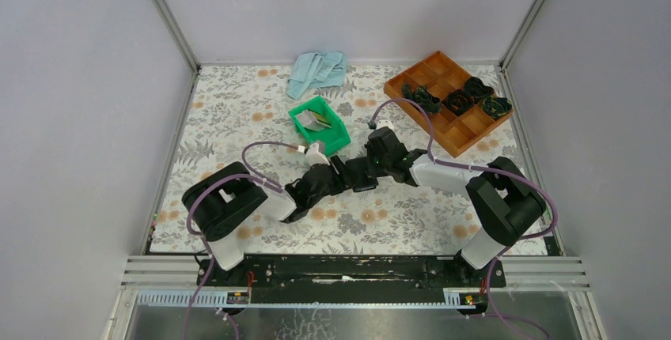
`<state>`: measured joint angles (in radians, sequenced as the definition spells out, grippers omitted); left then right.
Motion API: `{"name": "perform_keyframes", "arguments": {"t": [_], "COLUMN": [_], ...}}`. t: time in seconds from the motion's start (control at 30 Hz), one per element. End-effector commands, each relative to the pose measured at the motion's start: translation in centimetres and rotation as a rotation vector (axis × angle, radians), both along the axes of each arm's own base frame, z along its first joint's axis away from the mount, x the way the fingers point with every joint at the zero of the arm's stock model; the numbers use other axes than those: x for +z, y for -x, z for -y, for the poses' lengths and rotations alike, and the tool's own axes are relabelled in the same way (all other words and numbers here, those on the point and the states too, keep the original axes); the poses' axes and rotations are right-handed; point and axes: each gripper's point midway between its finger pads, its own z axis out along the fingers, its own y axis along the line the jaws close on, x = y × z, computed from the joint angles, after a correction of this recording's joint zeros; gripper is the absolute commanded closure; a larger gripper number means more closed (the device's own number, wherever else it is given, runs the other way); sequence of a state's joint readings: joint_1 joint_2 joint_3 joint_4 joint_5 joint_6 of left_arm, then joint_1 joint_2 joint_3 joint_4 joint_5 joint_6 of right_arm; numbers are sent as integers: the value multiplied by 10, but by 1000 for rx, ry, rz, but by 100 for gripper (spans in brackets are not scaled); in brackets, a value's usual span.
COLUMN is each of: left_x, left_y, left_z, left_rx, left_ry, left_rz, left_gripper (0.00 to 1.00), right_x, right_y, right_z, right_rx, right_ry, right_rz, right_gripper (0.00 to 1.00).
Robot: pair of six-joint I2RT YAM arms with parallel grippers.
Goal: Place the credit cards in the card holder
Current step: Close the card holder at the center of the board.
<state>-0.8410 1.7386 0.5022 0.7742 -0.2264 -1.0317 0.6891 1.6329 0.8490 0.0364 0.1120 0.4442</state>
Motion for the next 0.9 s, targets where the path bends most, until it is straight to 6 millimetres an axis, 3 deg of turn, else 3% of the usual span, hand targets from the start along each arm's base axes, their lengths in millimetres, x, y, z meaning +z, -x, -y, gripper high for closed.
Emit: {"name": "perform_keyframes", "arguments": {"t": [0.0, 0.33, 0.87], "left_x": [-18, -43, -11], "left_y": [-8, -11, -11], "left_z": [-9, -4, 7], "left_rx": [53, 35, -23], "left_ry": [-33, 50, 165], "left_rz": [-43, -154, -72], "left_gripper": [38, 38, 42], "right_x": [-6, -16, -25], "right_y": [3, 2, 1], "right_z": [-3, -5, -1], "right_rx": [21, 33, 23], "right_ry": [20, 37, 83], "right_rz": [-15, -40, -61], "right_gripper": [97, 97, 97]}}
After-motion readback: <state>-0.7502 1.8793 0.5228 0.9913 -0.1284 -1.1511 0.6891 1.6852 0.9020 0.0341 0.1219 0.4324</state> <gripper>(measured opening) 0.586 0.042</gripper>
